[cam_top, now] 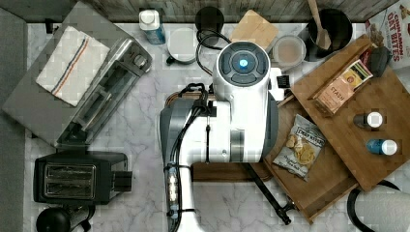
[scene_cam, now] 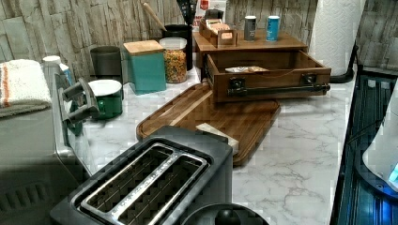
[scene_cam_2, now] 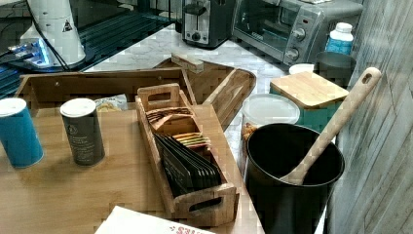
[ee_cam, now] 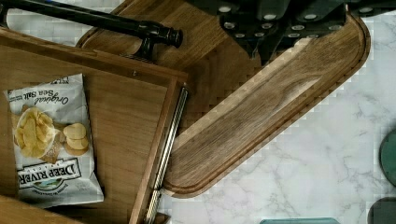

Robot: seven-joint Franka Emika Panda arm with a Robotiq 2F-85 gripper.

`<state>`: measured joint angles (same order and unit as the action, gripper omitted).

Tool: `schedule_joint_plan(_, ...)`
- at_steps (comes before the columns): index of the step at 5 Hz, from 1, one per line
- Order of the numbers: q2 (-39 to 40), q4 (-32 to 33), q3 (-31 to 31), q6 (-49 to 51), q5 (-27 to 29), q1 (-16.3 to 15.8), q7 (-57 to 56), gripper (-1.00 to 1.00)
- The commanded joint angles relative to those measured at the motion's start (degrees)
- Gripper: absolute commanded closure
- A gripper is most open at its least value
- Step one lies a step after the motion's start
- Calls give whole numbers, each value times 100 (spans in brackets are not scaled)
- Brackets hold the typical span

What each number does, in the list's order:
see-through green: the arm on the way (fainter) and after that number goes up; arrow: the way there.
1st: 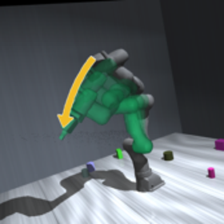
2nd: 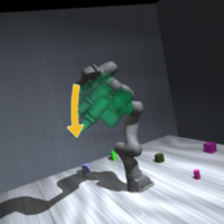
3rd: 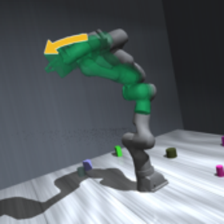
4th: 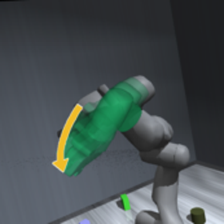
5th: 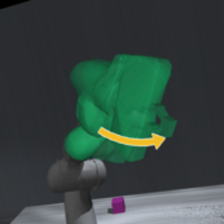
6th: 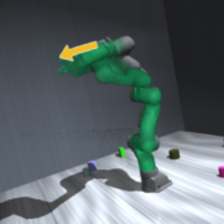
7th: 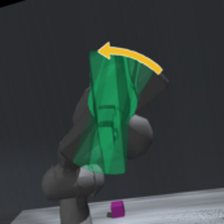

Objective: Close the drawer.

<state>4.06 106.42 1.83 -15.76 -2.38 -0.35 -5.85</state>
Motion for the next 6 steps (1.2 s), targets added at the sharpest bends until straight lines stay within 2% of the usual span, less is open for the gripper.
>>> schedule_joint_plan(1,0,54,11,0,-64,14,1,100)
schedule_joint_plan(3,-245,767,-168,-608,-221,-119,-956,100)
schedule_joint_plan(4,-295,1145,-46,-881,-189,-426,-1416,100)
schedule_joint_plan(6,-532,2351,-413,-2200,-301,-361,-3005,100)
